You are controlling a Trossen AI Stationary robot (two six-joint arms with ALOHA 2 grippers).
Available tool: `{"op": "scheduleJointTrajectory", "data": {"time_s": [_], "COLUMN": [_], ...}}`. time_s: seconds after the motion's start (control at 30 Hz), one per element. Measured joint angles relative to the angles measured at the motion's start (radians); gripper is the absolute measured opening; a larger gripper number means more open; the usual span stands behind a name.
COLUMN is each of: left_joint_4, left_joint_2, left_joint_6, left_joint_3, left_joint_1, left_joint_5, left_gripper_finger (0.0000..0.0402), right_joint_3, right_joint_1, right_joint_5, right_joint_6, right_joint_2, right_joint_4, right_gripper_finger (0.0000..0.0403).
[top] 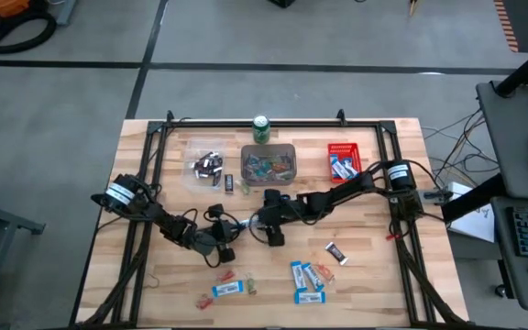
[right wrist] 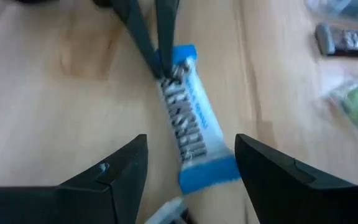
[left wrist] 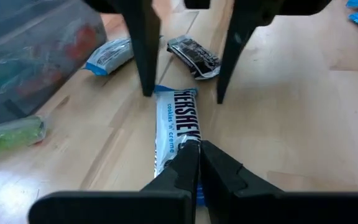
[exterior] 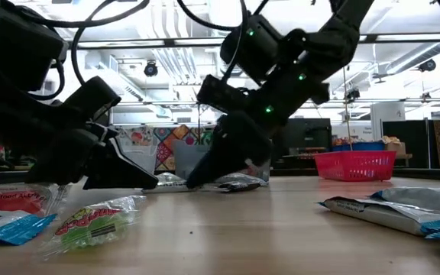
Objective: Organize candy in baskets
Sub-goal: Put the white chocolate bar into the red bin
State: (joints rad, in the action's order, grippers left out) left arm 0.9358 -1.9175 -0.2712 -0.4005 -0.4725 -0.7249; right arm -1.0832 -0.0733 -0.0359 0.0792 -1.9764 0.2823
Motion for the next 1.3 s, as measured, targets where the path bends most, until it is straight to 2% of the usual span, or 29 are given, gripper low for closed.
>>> {"op": "scheduleJointTrajectory", "data": {"time_s": [0.23, 0.37, 0.57, 0.77, 1.03, 1.3], "left_joint_4": [0.005, 0.008, 0.003, -0.002, -0.037, -0.170], "left_joint_2": [0.000, 0.002, 0.036, 0.107, 0.298, 0.592], "left_joint_6": [0.000, -0.004, 0.032, 0.090, 0.189, 0.209], "left_joint_3": [-0.001, -0.001, 0.000, 0.010, 0.045, 0.070], "left_joint_1": [0.001, -0.001, -0.002, -0.002, -0.002, -0.002], "left_joint_5": [0.007, 0.007, 0.006, -0.020, -0.045, -0.058], "left_gripper_finger": [0.0000, 0.0000, 0.0000, 0.0000, 0.0000, 0.0000], "right_joint_3": [-0.013, -0.023, -0.023, -0.022, -0.027, -0.018], "right_joint_1": [0.030, 0.033, 0.033, 0.035, 0.036, 0.034], "right_joint_5": [0.137, 0.147, 0.149, 0.153, 0.168, 0.177], "right_joint_6": [0.001, 0.000, 0.026, 0.032, -0.001, -0.020], "right_joint_2": [-0.097, -0.134, -0.142, -0.142, -0.106, 0.019], "right_joint_4": [0.131, 0.140, 0.136, 0.130, 0.122, -0.012], "right_gripper_finger": [0.0196, 0.0166, 0.0095, 0.0092, 0.0093, 0.0092]}}
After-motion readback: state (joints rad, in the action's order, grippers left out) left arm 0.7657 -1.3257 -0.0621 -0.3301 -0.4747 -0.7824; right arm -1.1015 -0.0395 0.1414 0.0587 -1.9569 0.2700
